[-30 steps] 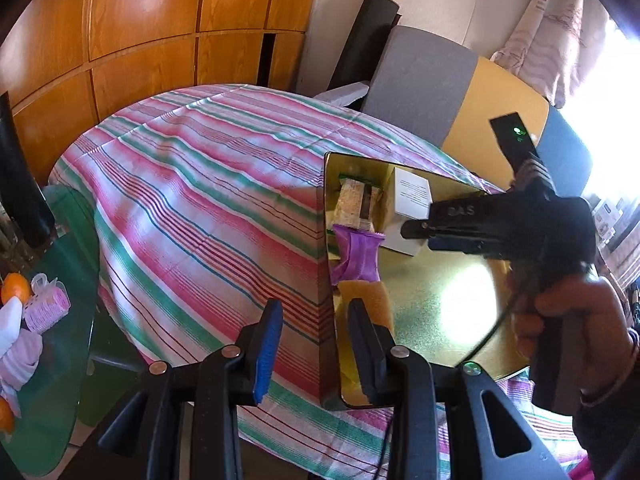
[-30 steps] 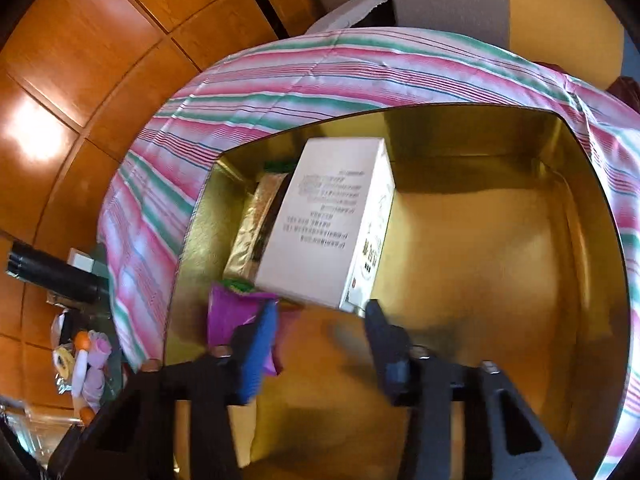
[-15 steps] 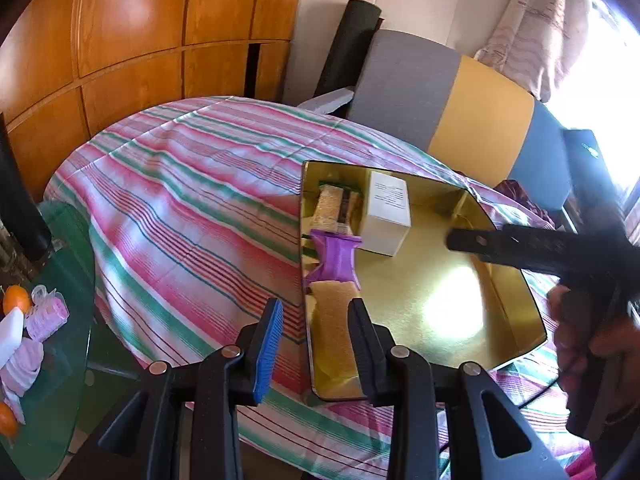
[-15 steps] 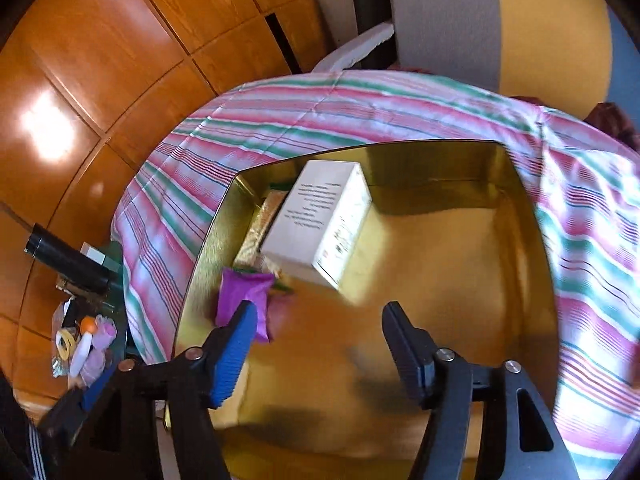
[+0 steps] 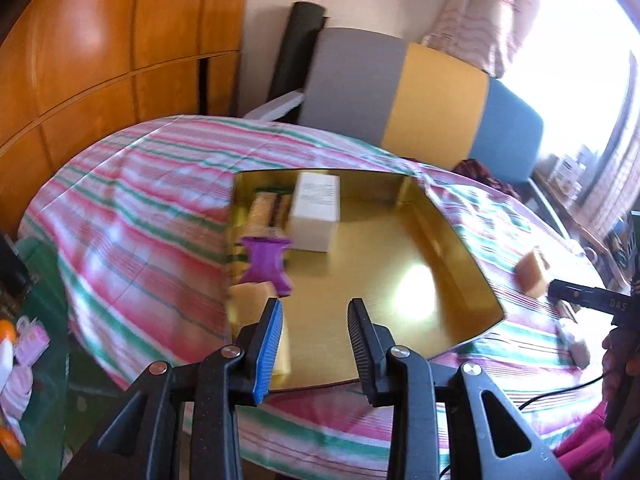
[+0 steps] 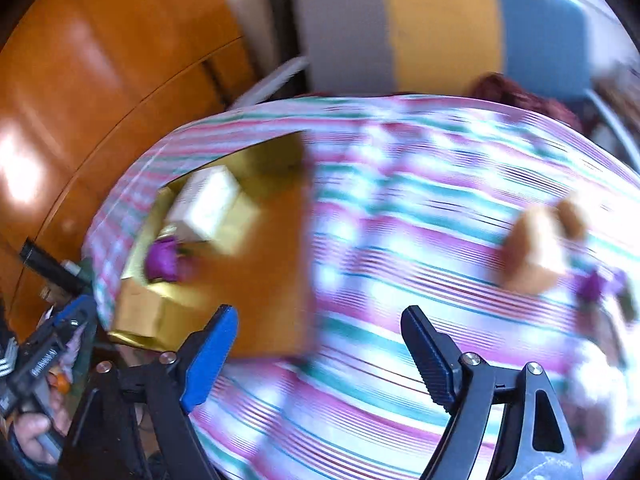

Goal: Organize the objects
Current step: 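Move both tools away from the tray back toward the remaining items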

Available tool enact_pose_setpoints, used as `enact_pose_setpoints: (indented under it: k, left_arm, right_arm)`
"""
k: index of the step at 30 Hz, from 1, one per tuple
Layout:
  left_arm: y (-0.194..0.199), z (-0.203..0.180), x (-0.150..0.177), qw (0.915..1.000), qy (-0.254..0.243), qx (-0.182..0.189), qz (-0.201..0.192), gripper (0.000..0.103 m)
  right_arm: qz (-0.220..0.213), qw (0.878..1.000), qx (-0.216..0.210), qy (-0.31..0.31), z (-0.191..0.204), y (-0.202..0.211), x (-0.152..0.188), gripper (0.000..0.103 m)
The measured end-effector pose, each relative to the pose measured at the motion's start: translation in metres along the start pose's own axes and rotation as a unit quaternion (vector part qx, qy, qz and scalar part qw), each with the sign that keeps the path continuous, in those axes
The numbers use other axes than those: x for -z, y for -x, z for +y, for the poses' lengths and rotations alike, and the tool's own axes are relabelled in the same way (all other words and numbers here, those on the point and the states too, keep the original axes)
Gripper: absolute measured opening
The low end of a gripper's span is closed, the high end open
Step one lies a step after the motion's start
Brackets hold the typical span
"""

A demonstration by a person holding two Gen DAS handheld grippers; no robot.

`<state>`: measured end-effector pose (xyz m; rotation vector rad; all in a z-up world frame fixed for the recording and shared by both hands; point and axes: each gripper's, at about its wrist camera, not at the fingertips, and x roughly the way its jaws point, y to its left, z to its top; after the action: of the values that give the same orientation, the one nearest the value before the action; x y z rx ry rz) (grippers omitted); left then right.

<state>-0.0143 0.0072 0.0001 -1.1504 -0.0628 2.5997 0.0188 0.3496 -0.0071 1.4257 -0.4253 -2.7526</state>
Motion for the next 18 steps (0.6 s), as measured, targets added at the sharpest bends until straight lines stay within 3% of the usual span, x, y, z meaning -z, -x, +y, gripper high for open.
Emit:
enact_pose_setpoints:
  k: [5,9,14,18]
  left_arm:
    - [-0.006,-0.038,-0.008,0.9986,-0.040,0.033,0.003,0.033]
    - [-0.013,-0.077,-0.012,0.9942,-0.082,0.069,0.010,0.033]
    - [-0.030,-0.140,-0.011,0.9819,-0.142,0.119,0.038,0.033]
    - [-0.045,-0.188,-0.001,0.9672,-0.179,0.164,0.075,0.033]
  right_arm:
    - [-0.045,0.990,0.079,-0.104,-0.101,0.060,0.017,0.085]
    - [-0.085,0.961,0.154,-0.213,-0.181,0.106,0.044,0.086]
    - [-0.119,0.918,0.179,-0.332,-0.249,0.130,0.081,0.088]
    - [-0.132,0.899,0.162,-0.386,-0.272,0.128,0.098,0.088]
